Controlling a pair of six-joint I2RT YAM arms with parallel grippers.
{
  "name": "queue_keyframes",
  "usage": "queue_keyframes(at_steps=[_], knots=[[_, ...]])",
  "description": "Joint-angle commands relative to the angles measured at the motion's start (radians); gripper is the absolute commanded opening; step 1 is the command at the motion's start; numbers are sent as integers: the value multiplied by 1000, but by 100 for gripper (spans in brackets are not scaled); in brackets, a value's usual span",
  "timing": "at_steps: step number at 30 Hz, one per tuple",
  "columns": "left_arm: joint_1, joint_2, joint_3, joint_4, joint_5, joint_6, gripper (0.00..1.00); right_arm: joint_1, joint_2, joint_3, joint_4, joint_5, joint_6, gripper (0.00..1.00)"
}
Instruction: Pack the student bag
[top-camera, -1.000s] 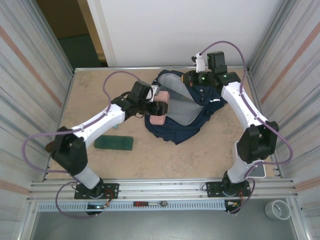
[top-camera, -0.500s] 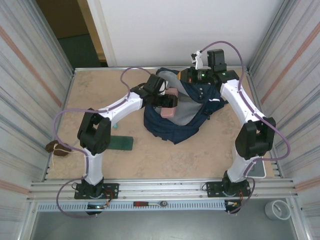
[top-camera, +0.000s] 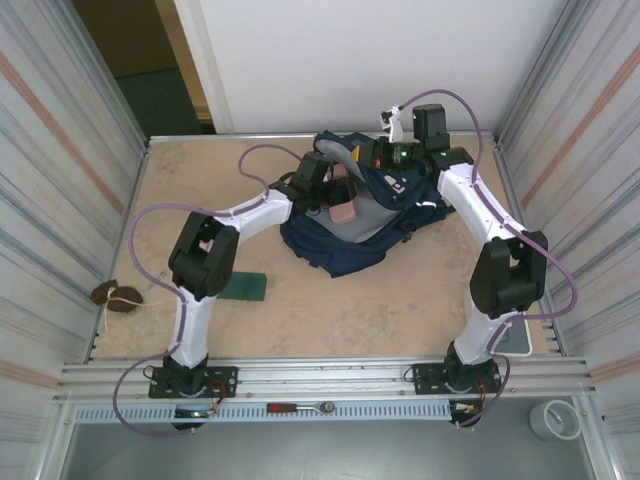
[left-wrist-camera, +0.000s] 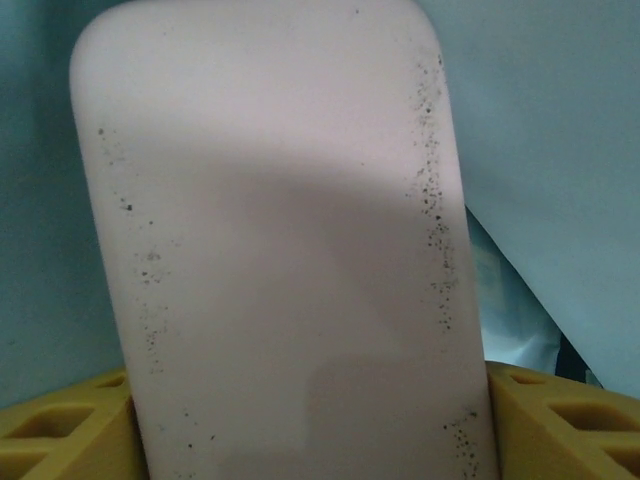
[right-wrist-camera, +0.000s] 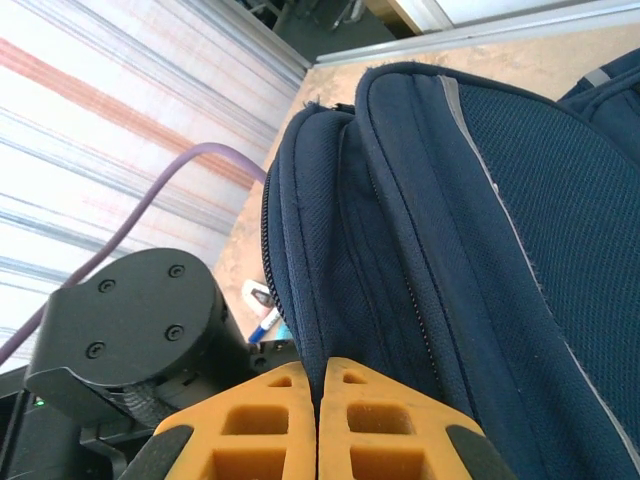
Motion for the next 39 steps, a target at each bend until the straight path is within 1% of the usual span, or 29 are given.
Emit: queue_keyframes(at_steps=[1, 5, 9, 11, 15, 17, 19, 23, 26, 30, 34, 35, 37, 39], knots=[[4, -27, 16, 98, 47, -9, 82, -9, -2, 0, 70, -53, 24, 0], [4, -95, -101, 122, 80, 3, 88, -13, 11, -4, 75, -60, 27, 0], [6, -136, -196, 161, 126, -23, 87, -13, 23, -9, 80, -62, 30, 0], [6, -128, -196, 155, 140, -22, 84, -14, 27, -11, 84, -66, 35, 0], [4, -81, -156, 130, 155, -19, 72, -13, 30, -13, 92, -71, 46, 0], [1, -55, -133, 122, 149, -19, 68, -12, 27, -13, 93, -72, 47, 0], [-2, -31, -105, 107, 135, -13, 66, -12, 27, -16, 93, -72, 48, 0], [-7, -12, -67, 71, 88, -6, 66, -7, 25, -18, 93, -79, 51, 0], [-13, -19, -94, 88, 27, -6, 68, -6, 22, -19, 92, -78, 51, 0], [-11, -32, -119, 105, -26, -17, 69, -5, 24, -17, 95, -83, 55, 0], [-13, -90, -228, 189, -115, -66, 70, -5, 16, -25, 94, -79, 49, 0], [-12, -93, -233, 190, -128, -70, 70, -5, 15, -27, 94, -77, 48, 0], [-11, -76, -207, 169, -121, -68, 72, -5, 19, -28, 95, -81, 50, 0], [-11, -45, -169, 157, -89, -70, 73, -5, 22, -29, 97, -83, 51, 0]])
